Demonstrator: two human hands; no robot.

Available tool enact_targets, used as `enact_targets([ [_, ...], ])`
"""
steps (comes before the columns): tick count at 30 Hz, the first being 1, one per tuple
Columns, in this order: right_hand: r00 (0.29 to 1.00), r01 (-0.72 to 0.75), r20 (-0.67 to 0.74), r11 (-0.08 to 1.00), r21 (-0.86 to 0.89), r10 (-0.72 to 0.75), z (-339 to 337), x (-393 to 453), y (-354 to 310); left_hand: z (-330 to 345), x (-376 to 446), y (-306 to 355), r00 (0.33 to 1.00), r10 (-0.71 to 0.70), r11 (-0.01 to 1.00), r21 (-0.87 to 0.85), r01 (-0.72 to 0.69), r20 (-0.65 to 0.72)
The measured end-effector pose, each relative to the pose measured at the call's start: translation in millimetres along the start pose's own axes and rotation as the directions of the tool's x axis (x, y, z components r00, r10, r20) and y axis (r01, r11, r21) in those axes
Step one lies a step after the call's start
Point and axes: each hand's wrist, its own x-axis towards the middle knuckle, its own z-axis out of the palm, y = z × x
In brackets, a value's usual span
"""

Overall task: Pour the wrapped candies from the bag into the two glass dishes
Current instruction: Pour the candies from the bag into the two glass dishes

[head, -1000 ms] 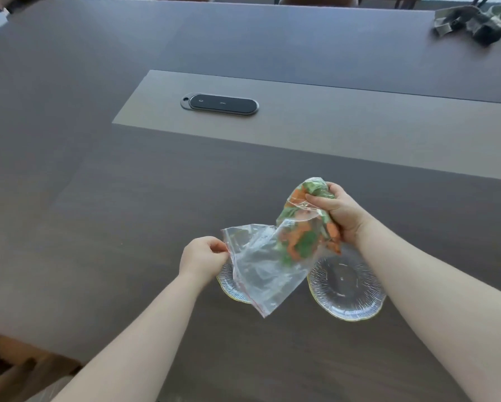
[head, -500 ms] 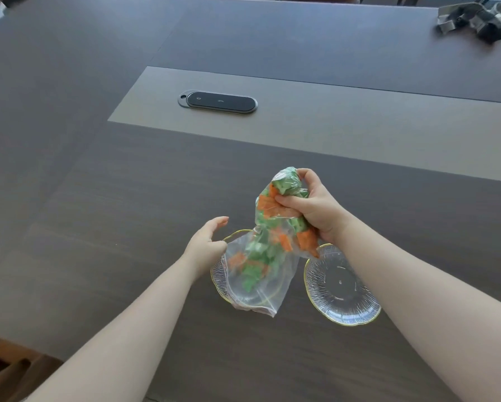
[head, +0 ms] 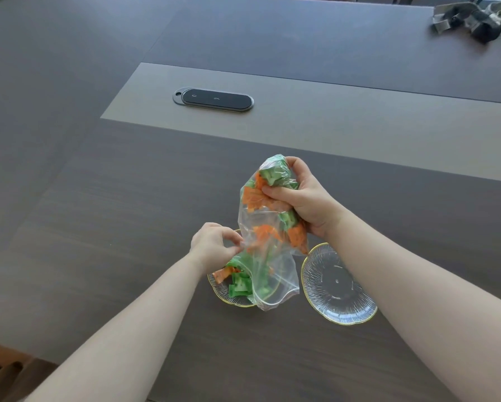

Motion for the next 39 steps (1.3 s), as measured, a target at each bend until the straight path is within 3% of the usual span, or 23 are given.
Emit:
enact_targets([
  [4, 1.000, 0.024, 0.003, 1.000, 0.004, -0.024, 0.7, 1.2, -4.3, -8.6, -1.4, 2.8, 0.998, -0.033, 0.998, 0.047, 0.035, -0.050],
  [19, 0.994, 0.064, -0.091, 0.992, 0.111, -0.054, -18.9, -4.5, -22.9, -44.7, -8.0, 20.6, 0.995, -0.056, 0.997, -0.066, 0.051, -0.080],
  [29, 0.967, 0.024, -0.253, 0.976, 0.218, 0.033, -46.8, -16.2, 0.1, -52.9, -11.2, 36.2, 0.992, -0.025, 1.000, 0.013, 0.027, -0.125],
  [39, 0.896, 0.016, -0.418, 0.930, 0.367, 0.149, -82.6, -36.1, 18.4, -53.5, -5.3, 76.6, 0.985, 0.112, 0.991, 0.094, -0.099, -0.134],
])
